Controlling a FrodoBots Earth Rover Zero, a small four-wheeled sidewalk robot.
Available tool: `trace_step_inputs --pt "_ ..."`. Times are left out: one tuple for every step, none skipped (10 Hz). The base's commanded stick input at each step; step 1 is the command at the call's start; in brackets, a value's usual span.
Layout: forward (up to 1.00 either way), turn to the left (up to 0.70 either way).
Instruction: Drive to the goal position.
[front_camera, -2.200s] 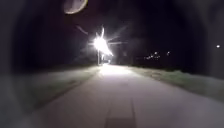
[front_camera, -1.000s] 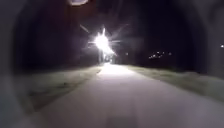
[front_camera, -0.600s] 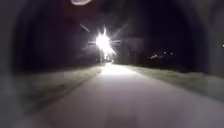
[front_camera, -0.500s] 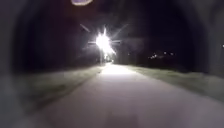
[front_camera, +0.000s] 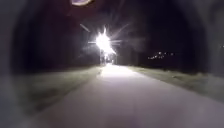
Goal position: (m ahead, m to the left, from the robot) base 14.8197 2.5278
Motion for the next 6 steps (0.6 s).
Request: trace_step_inputs --pt "0.7 0.01" --pt "0.7 0.01" --pt "0.7 0.01" --pt "0.7 0.01" --pt "0.7 0.01" --pt "0.7 0.02"
